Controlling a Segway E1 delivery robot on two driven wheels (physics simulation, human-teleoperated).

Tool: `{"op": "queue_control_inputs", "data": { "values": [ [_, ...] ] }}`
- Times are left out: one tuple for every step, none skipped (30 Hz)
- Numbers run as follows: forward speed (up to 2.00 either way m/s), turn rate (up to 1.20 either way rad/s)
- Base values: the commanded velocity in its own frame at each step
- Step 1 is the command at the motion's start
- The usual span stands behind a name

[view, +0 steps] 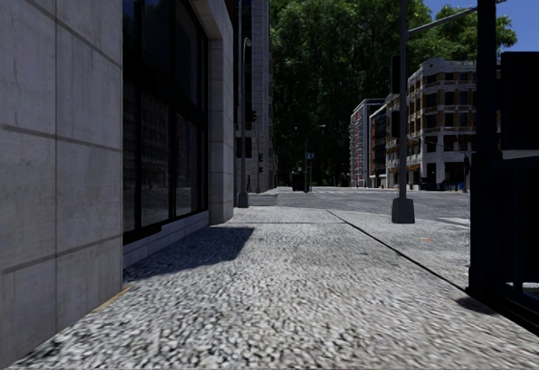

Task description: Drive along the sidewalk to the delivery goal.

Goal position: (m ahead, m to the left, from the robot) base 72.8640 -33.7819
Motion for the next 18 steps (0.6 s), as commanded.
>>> {"op": "queue_control_inputs", "data": {
  "values": [
    [1.91, 0.00],
    [1.91, 0.00],
    [1.91, 0.00],
    [1.91, 0.00],
    [1.91, 0.00],
    [1.91, 0.00],
    [1.91, 0.00],
    [1.91, 0.00],
    [1.91, 0.00],
    [1.91, 0.00],
    [1.91, 0.00],
    [1.91, 0.00],
    [1.91, 0.00],
    [1.91, 0.00],
    [1.91, 0.00],
    [1.91, 0.00],
    [1.91, 0.00],
    [1.91, 0.00]
  ]
}}
